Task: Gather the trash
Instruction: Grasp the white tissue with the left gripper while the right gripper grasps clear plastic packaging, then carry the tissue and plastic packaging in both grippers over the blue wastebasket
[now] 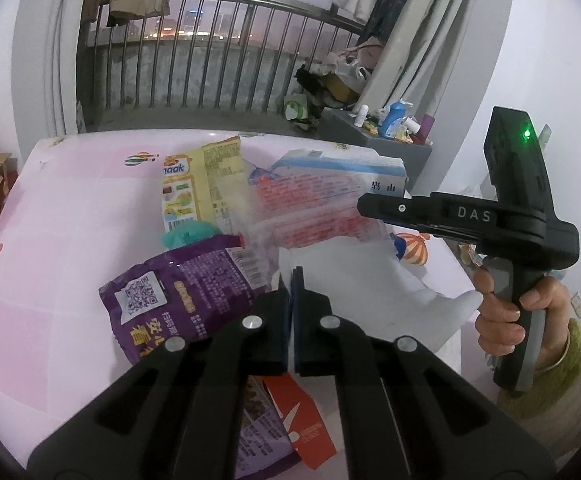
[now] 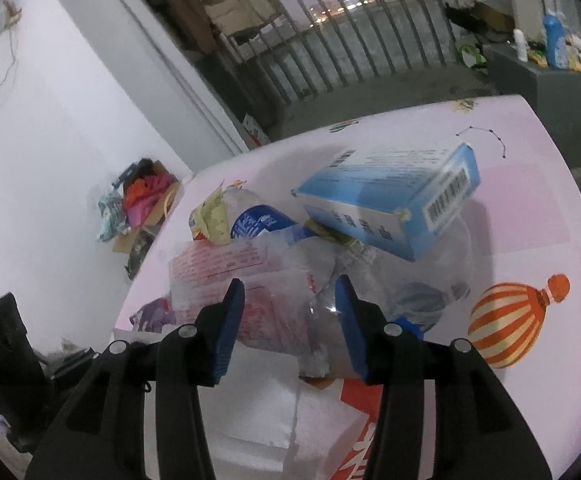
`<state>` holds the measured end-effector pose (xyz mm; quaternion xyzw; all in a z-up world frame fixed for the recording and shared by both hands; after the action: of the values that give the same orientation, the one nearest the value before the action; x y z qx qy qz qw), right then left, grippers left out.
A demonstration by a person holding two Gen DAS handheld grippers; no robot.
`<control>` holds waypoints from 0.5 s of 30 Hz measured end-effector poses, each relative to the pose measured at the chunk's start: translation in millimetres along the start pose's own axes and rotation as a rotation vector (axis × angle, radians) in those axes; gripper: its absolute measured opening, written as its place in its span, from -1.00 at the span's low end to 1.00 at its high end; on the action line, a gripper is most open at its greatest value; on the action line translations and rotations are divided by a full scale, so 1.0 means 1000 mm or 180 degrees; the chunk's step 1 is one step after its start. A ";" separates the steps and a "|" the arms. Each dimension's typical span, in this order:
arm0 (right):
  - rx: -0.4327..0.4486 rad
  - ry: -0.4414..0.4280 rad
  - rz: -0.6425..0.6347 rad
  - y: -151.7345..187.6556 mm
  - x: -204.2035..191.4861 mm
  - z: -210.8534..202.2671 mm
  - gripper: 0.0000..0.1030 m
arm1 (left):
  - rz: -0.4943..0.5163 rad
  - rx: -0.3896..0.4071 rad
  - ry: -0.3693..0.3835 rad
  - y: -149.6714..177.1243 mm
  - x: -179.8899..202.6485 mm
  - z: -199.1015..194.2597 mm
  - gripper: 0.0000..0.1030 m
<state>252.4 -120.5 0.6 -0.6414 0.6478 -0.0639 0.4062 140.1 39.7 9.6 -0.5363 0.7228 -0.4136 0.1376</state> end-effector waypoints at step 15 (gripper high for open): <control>0.0309 0.0271 -0.0470 0.002 -0.022 -0.021 -0.95 | 0.0000 0.0110 0.0016 -0.006 0.004 -0.005 -1.00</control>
<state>234.5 -109.7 23.7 -0.6636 0.6116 -0.1521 0.4031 139.7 38.1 17.8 -0.5328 0.7159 -0.4274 0.1450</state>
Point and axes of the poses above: each gripper's, at about its wrist camera, not at the fingertips, and z roughly the way its jaws point, x to its right, y to its underside, the point moved 1 cm from there along z, roughly the way its jaws point, and after that the axes turned 1 degree about -x, right-handed, at the moved point
